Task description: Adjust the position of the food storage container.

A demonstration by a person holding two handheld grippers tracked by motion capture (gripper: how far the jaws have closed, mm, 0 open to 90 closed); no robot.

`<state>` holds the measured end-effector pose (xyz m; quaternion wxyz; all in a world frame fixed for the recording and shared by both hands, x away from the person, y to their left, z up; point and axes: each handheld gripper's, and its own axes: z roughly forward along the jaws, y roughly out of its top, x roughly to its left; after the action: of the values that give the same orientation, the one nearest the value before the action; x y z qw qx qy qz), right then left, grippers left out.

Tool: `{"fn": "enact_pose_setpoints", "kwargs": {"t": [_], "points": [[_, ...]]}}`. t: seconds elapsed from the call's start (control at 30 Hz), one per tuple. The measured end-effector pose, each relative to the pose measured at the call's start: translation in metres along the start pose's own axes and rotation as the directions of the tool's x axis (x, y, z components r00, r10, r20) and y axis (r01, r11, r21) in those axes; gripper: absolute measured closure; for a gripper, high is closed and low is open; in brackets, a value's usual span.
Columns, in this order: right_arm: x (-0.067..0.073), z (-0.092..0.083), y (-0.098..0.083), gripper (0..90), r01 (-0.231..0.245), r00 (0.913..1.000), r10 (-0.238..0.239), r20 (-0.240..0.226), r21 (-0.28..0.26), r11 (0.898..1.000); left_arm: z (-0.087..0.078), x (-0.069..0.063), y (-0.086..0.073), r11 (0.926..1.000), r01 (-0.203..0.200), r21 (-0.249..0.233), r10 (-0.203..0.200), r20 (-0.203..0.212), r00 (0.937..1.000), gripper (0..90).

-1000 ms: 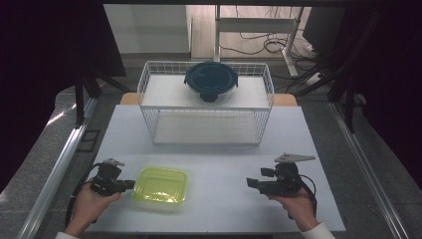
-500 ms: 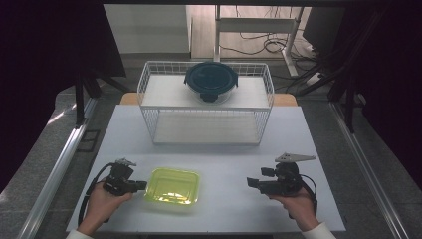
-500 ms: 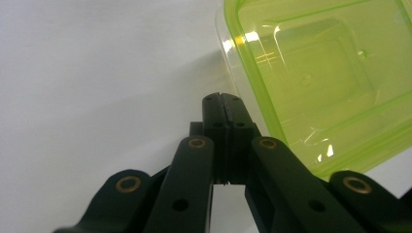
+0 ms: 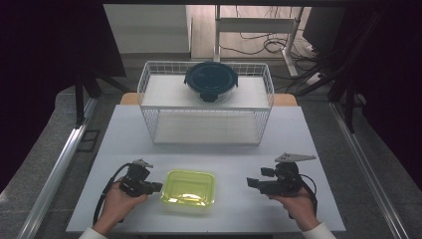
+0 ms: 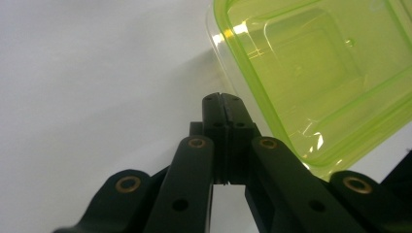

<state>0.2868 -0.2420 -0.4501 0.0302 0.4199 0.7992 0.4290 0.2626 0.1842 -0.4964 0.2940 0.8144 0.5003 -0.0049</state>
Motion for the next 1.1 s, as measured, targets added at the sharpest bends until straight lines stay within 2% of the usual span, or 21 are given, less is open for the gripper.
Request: {"fn": "enact_pose_setpoints", "kwargs": {"t": [0.43, 0.7, 0.8, 0.9, 1.03, 1.1], "points": [[0.0, -0.001, 0.0, 23.2, 0.003, 1.0, -0.003, 0.002, 0.003, 1.0, 0.014, -0.029, 0.011, 0.9982, -0.058, 0.014, 0.057, 0.057, 0.9967, 90.0], [-0.001, 0.0, 0.0, 23.3, 0.001, 1.0, -0.001, 0.004, 0.005, 1.0, 0.021, -0.037, 0.016, 0.9965, -0.083, 0.014, 0.082, 0.076, 0.9937, 90.0], [-0.002, -0.001, -0.001, 23.2, 0.001, 1.0, -0.001, 0.005, 0.004, 1.0, 0.021, -0.037, 0.015, 0.9971, -0.076, 0.008, 0.075, 0.077, 0.9943, 90.0], [-0.002, -0.001, -0.001, 23.2, 0.0, 1.0, 0.0, 0.007, 0.002, 1.0, 0.021, -0.034, 0.015, 0.9981, -0.062, 0.002, 0.061, 0.057, 0.9965, 90.0], [-0.002, -0.001, -0.001, 23.2, -0.002, 1.0, 0.002, 0.005, 0.0, 1.0, 0.013, -0.027, 0.012, 0.9985, -0.035, -0.042, 0.037, 0.05, 0.998, 90.0], [-0.002, -0.001, -0.002, 23.3, -0.002, 1.0, 0.002, 0.005, 0.003, 1.0, 0.005, -0.025, 0.011, 0.996, -0.017, -0.087, 0.022, 0.048, 0.9986, 89.8]]}}
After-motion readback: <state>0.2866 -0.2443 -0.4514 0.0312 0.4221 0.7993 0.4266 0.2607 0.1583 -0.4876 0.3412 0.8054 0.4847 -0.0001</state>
